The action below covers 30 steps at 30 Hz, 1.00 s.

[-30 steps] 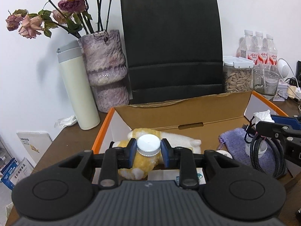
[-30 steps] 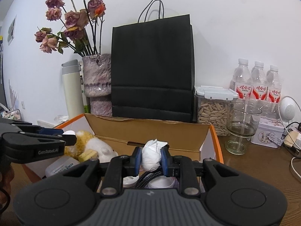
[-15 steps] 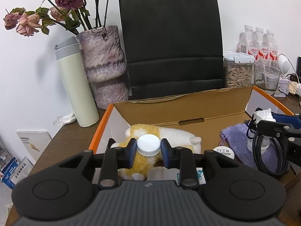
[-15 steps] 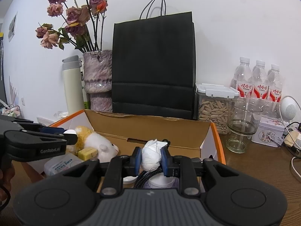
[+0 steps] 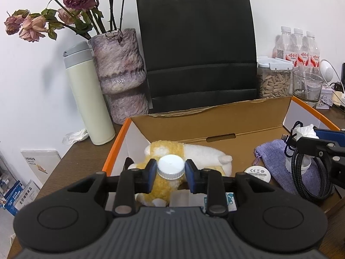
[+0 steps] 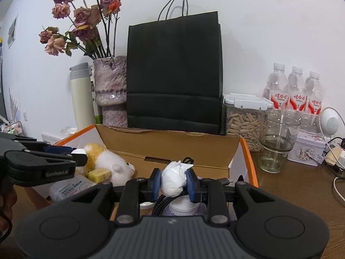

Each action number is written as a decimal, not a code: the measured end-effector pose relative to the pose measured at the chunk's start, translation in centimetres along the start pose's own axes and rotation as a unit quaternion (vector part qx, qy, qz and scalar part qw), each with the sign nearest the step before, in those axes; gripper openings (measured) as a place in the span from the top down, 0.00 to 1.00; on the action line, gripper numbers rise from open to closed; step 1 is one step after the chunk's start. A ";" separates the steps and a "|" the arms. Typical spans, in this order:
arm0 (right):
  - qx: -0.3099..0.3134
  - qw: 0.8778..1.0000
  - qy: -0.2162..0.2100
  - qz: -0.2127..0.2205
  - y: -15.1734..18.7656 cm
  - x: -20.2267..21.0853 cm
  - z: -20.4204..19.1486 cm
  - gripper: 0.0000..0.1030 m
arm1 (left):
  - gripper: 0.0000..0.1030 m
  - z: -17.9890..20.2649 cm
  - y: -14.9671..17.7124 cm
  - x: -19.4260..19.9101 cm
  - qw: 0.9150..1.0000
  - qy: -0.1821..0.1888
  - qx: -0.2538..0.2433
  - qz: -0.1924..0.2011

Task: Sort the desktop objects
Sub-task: 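Carry the white cap into the box with the left gripper while the right gripper drops the tissue in, then open both grippers and withdraw them from the box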

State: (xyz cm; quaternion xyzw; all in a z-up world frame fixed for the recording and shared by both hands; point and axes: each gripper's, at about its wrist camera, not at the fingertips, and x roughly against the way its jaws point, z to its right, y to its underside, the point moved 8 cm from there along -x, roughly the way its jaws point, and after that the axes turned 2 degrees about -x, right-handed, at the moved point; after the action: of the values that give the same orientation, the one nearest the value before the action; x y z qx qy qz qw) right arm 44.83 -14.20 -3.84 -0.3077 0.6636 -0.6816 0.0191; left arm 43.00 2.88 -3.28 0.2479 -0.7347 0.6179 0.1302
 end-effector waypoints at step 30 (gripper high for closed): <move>0.005 1.000 0.016 0.022 -0.3 0.7 0.0 0.00 | 0.00 -0.9 -0.9 1.3 0.999 -0.029 0.030 0.023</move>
State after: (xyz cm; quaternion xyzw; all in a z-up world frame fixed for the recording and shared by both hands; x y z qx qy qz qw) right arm 44.40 -14.50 -3.26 -0.2822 0.6673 -0.6887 0.0253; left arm 42.29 3.43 -1.71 0.2524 -0.7247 0.6352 0.0874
